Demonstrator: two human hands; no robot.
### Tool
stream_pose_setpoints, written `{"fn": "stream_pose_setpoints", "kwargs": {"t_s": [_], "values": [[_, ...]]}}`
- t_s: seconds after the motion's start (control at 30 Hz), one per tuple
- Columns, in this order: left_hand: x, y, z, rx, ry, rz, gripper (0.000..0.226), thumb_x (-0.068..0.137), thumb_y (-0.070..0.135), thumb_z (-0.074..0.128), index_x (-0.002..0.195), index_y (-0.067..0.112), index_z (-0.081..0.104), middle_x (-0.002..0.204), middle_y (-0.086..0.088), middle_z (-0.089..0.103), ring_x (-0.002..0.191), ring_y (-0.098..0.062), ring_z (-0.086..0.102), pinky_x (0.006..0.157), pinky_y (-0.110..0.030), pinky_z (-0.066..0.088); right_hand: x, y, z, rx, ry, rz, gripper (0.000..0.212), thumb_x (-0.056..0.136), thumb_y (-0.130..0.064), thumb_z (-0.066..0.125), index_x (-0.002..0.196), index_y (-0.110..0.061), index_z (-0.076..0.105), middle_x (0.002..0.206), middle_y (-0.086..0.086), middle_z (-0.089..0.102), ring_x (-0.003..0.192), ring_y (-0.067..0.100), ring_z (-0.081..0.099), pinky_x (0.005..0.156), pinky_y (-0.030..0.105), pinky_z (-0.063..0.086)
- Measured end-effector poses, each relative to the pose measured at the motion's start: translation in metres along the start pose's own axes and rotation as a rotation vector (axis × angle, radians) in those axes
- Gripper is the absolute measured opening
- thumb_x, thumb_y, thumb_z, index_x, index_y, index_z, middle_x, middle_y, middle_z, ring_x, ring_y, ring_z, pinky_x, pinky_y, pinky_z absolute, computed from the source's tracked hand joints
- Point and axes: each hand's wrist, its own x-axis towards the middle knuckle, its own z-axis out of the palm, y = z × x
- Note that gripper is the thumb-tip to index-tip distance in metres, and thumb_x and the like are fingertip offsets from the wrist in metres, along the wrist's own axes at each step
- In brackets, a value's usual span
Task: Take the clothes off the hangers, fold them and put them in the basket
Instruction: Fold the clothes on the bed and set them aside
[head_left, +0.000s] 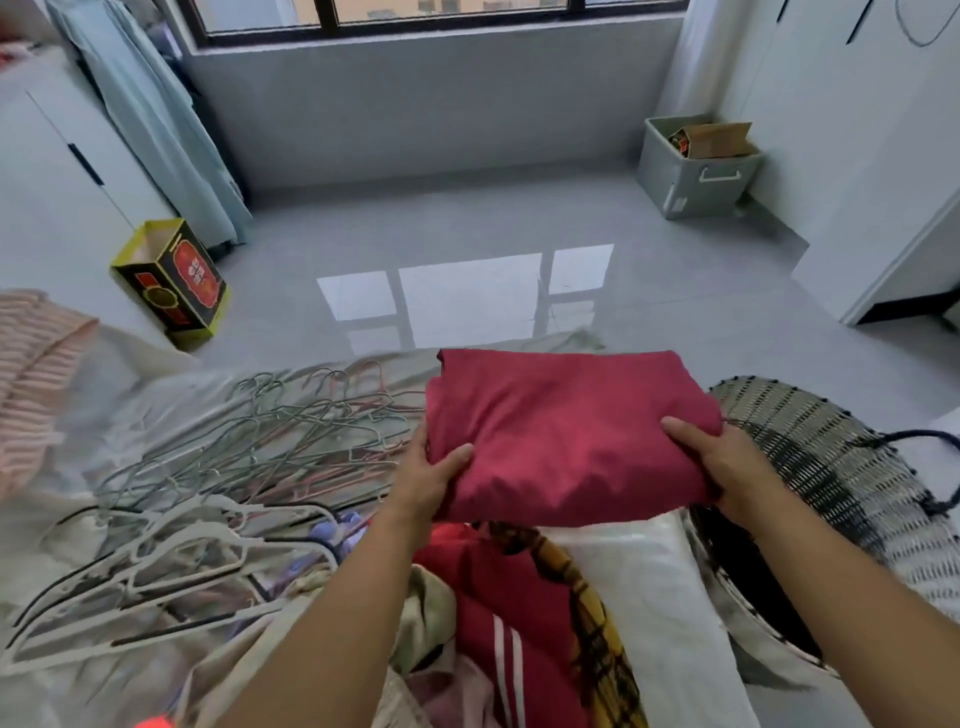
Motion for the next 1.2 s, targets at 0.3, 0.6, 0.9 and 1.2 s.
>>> {"fn": "stream_pose_setpoints", "kwargs": {"t_s": [0.3,0.6,0.9,1.2], "values": [[-0.06,-0.078,-0.023,-0.246,0.157,-0.435,0.041,0.095,0.008,0.048,0.134,-0.001,0.038,0.125,-0.017,0.053,0.115,-0.031,0.055,0.093,-0.036,0.046,-0.015,0.093,0.023,-0.281,0.008,0.107,0.05,0.091,-0.028,0.059,0.128,0.003,0.047,0.115,0.011,0.053,0.111,0.027,0.05,0.092,0.037,0.04],[-0.178,-0.018,-0.171,-0.133,0.353,-0.16,0.011,0.088,0.007,0.052,0.096,0.007,0.06,0.088,-0.012,0.069,0.081,-0.02,0.068,0.07,-0.026,0.055,-0.156,0.107,0.128,-0.122,-0.278,0.22,0.009,0.093,-0.01,0.054,0.093,-0.007,0.062,0.091,0.011,0.065,0.084,0.021,0.06,0.07,0.027,0.049],[-0.261,-0.081,-0.264,0.678,0.065,-0.286,0.087,0.053,0.068,0.065,0.123,0.016,0.052,0.121,0.003,0.054,0.115,-0.012,0.049,0.091,-0.015,0.033,-0.257,0.116,0.195,-0.915,-0.273,-0.205,0.036,0.086,-0.038,0.062,0.108,-0.01,0.068,0.117,0.008,0.06,0.115,0.027,0.05,0.099,0.044,0.038],[-0.281,-0.078,-0.33,0.623,-0.018,-0.171,0.028,0.077,-0.003,0.068,0.1,0.012,0.062,0.08,0.002,0.057,0.074,-0.008,0.053,0.063,-0.007,0.035,-0.34,0.126,0.235,-1.262,-0.144,-0.457,0.028,0.066,-0.015,0.082,0.088,-0.014,0.065,0.096,0.014,0.061,0.093,0.037,0.059,0.076,0.043,0.048]]}}
